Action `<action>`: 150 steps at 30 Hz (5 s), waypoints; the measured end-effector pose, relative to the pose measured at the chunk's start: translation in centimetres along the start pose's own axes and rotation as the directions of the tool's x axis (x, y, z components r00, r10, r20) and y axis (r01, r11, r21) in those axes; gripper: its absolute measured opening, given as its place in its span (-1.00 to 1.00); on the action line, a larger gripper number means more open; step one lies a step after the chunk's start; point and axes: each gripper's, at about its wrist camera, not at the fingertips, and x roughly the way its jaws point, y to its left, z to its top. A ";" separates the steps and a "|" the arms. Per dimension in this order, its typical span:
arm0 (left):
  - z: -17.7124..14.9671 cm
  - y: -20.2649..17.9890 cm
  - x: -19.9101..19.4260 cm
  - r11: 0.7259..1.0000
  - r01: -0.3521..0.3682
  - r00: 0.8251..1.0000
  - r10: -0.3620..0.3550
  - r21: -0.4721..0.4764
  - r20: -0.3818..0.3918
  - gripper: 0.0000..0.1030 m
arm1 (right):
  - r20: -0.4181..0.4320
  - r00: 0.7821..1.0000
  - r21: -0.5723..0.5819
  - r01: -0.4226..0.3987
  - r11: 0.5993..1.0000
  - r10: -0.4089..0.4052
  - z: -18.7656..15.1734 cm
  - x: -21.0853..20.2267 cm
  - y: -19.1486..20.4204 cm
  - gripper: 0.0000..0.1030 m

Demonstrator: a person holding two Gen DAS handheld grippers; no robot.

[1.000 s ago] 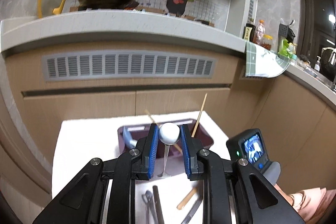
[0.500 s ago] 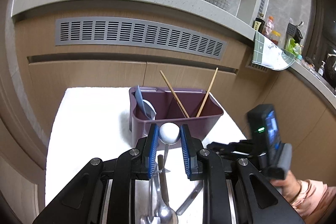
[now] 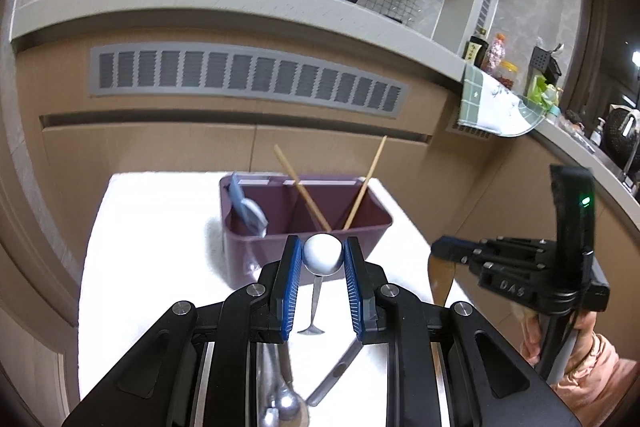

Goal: Organize utensils

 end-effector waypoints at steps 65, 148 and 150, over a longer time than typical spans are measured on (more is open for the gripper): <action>-10.0 4.8 4.5 0.979 -0.205 0.943 0.196 -0.005 -0.269 -0.03 | -0.168 0.977 -0.330 0.069 0.941 -0.130 -7.0 10.5 7.9 0.64; -11.7 -0.5 7.2 0.964 -0.171 0.893 0.239 0.201 -0.382 0.07 | -0.303 0.951 0.033 0.081 0.996 -0.067 -6.8 11.0 3.2 -0.20; -11.8 -0.5 7.2 0.967 -0.163 0.894 0.229 0.198 -0.385 0.07 | -0.302 0.949 -0.006 0.097 0.995 -0.094 -7.0 11.3 3.8 -0.20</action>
